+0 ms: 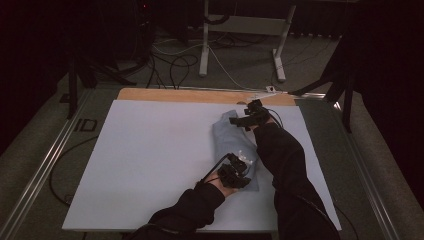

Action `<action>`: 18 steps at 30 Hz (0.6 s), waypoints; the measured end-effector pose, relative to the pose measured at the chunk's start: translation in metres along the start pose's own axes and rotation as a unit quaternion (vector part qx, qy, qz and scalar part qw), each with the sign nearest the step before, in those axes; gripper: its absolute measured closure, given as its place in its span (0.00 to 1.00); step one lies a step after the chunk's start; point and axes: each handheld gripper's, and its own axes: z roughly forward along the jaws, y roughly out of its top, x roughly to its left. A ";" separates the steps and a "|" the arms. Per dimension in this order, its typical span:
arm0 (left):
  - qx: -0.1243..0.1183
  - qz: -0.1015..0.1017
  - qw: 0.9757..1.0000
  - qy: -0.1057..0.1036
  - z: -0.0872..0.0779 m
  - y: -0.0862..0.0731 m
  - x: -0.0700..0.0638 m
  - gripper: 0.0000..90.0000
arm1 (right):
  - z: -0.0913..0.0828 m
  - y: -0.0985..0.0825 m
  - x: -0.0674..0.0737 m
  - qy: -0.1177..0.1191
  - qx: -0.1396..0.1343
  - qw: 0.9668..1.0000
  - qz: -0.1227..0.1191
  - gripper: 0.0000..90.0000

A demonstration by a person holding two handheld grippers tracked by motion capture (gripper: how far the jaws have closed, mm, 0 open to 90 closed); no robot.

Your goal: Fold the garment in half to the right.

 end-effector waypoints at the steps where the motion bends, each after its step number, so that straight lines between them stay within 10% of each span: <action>1: -0.003 0.003 1.000 -0.003 0.000 0.001 -0.003 0.89 | 0.000 0.000 0.000 0.000 -0.001 1.000 0.000 0.15; 18: -0.003 0.028 0.998 -0.051 0.018 0.000 -0.021 0.69 | -0.005 -0.004 -0.001 0.002 0.001 1.000 0.001 0.15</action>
